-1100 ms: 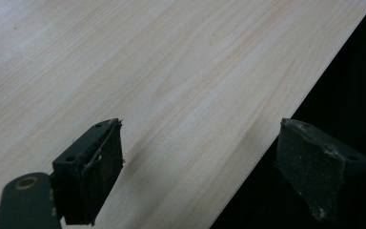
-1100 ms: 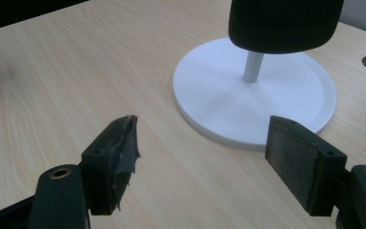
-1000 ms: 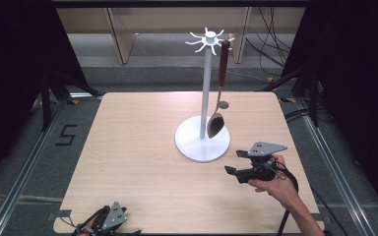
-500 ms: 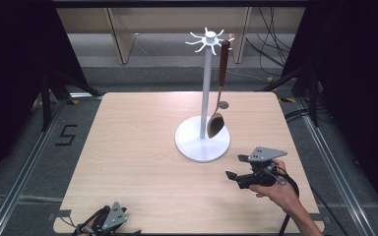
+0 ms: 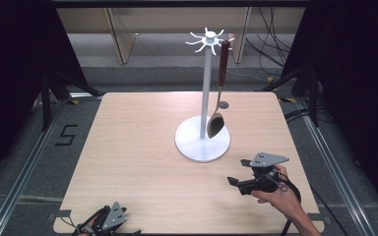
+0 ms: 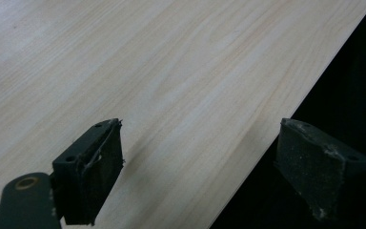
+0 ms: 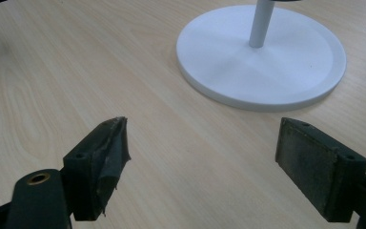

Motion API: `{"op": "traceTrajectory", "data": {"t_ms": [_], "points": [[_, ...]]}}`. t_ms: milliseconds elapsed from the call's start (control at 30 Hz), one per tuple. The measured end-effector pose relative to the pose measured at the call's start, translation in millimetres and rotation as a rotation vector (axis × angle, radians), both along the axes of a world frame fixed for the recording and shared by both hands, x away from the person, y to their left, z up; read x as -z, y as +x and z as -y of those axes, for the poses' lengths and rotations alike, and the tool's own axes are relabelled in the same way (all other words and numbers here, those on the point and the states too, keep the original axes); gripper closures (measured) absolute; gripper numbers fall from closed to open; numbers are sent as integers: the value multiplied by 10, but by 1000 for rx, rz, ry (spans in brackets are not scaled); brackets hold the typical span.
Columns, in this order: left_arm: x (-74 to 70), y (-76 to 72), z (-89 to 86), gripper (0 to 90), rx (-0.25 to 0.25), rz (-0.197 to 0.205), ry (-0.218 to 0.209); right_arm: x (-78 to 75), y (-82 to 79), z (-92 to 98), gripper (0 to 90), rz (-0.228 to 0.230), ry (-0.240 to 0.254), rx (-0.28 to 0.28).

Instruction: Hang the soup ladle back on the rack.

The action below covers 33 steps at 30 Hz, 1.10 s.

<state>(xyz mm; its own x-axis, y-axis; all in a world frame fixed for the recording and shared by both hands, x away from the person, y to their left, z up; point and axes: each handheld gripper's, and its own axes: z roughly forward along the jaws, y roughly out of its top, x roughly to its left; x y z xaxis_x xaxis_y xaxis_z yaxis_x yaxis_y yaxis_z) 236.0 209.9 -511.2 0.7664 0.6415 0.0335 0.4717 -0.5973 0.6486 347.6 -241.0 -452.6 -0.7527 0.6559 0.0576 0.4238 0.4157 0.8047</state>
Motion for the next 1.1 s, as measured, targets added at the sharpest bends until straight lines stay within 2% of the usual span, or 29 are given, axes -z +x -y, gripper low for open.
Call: {"op": "traceTrajectory", "data": {"t_ms": [33,67,167,200,233,267,333,367,433,467,500,567,600,633,667,700,767,900,933,967,1067,1100], "points": [[-1,0,1,153,0,0,-2,-1,-31,-5,194,-27,10,8],[-3,0,1,153,2,0,-2,14,-21,18,194,17,-4,1],[0,1,1,153,0,0,-2,40,-58,43,193,10,-8,-4],[0,0,2,153,0,0,-1,47,-99,38,193,-20,6,21],[-2,-1,3,153,1,0,-1,62,-103,46,192,-17,3,16],[-2,0,3,153,1,0,-1,74,-83,66,191,20,-7,-3],[-2,1,2,153,1,1,-1,93,-109,63,186,-1,-7,1],[-1,1,2,153,1,0,-1,110,-104,69,180,27,-7,-8],[0,2,1,153,0,1,-2,119,-124,68,172,3,-2,-12],[-1,2,1,153,0,0,-2,126,-133,67,171,9,-2,-14],[-1,0,2,153,0,0,-2,123,-162,65,170,-9,-1,0],[-2,-2,2,152,1,0,-2,140,-161,71,166,18,-7,-15],[-3,-2,2,152,0,1,-2,146,-173,69,166,4,-5,-19],[-3,-2,2,152,0,0,-2,154,-178,76,166,25,-17,-16],[-3,-2,2,152,1,1,-2,158,-193,77,166,7,-17,-21],[-3,0,1,152,1,2,4,165,-201,86,166,22,-21,-21],[-3,0,2,152,-1,3,4,172,-230,100,166,10,-19,-19],[-3,-1,3,152,0,1,-1,191,-290,136,166,27,-41,-3],[-4,-2,3,152,1,1,0,197,-329,138,166,7,-29,8],[-3,0,3,152,-1,4,5,206,-324,159,166,20,-34,-12],[-4,-1,2,152,0,4,6,228,-386,177,165,14,-44,-3],[-4,-2,3,152,0,6,6,236,-401,190,165,28,-54,0]]}}
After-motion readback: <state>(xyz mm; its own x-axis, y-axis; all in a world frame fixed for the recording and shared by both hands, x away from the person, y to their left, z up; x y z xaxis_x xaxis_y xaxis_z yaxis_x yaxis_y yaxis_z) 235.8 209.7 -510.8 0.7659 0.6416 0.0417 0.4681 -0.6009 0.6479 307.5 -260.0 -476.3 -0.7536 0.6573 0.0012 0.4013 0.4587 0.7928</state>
